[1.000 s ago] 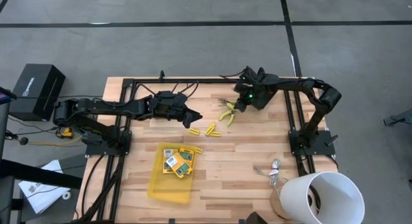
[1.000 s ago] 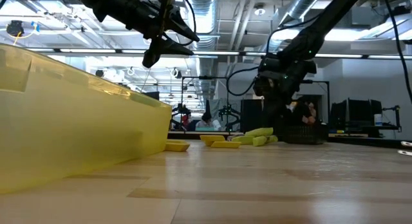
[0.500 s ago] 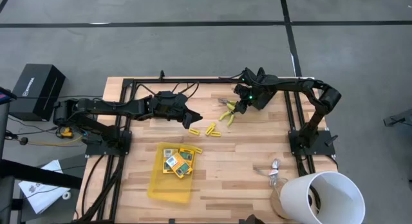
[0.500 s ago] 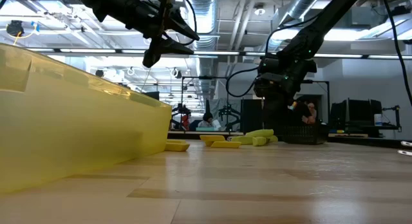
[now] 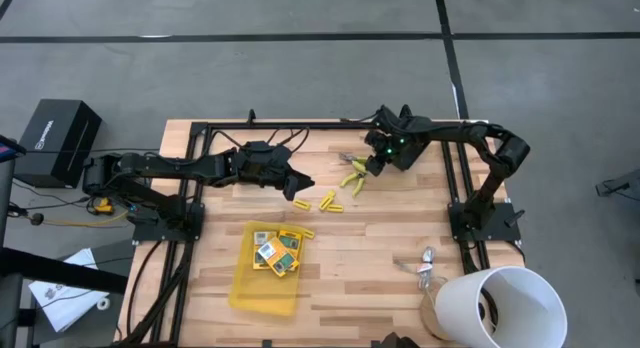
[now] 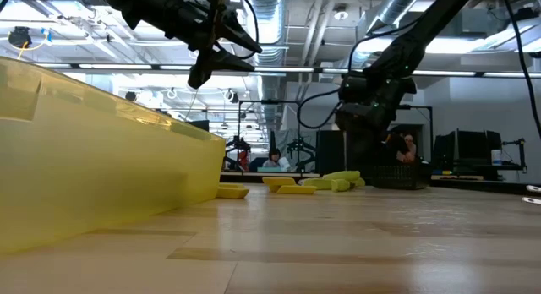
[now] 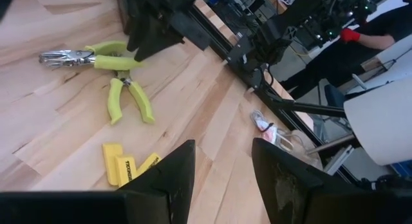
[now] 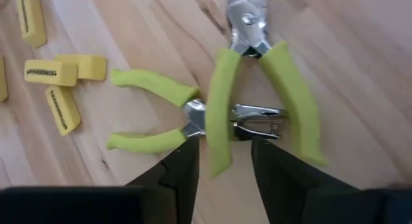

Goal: Pick & Place School Supplies
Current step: Put the green puncher into the right black bin

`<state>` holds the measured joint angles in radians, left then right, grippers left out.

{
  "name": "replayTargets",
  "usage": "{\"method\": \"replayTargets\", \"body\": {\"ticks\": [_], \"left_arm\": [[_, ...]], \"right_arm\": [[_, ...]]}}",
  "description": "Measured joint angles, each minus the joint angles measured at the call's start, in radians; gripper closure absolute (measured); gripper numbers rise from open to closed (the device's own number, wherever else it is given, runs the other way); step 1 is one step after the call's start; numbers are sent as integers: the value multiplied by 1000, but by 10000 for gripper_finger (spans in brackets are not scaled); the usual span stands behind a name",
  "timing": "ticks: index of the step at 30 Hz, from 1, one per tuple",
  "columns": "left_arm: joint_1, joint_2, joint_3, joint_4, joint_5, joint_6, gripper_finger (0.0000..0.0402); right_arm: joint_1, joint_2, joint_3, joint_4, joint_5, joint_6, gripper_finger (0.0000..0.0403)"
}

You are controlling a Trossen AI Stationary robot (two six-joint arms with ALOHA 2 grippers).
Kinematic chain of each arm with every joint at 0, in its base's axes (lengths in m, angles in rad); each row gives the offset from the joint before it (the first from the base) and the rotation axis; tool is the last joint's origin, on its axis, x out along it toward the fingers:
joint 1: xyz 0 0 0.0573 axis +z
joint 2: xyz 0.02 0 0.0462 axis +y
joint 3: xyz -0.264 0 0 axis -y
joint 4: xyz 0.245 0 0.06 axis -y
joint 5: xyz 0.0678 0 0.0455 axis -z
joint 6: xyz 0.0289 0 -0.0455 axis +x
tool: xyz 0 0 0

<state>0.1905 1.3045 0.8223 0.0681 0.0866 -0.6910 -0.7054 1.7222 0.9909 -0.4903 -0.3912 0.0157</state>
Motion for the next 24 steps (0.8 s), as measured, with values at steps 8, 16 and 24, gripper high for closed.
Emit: {"method": "replayTargets", "body": {"ticks": [8, 16, 24], "left_arm": [[0, 0, 0, 0, 35, 9, 252], [0, 0, 0, 0, 51, 32, 252], [0, 0, 0, 0, 66, 32, 252]], "right_arm": [[9, 1, 0, -25, -3, 4, 230], [59, 12, 0, -28, 4, 32, 216], [80, 130, 14, -25, 3, 82, 274]]}}
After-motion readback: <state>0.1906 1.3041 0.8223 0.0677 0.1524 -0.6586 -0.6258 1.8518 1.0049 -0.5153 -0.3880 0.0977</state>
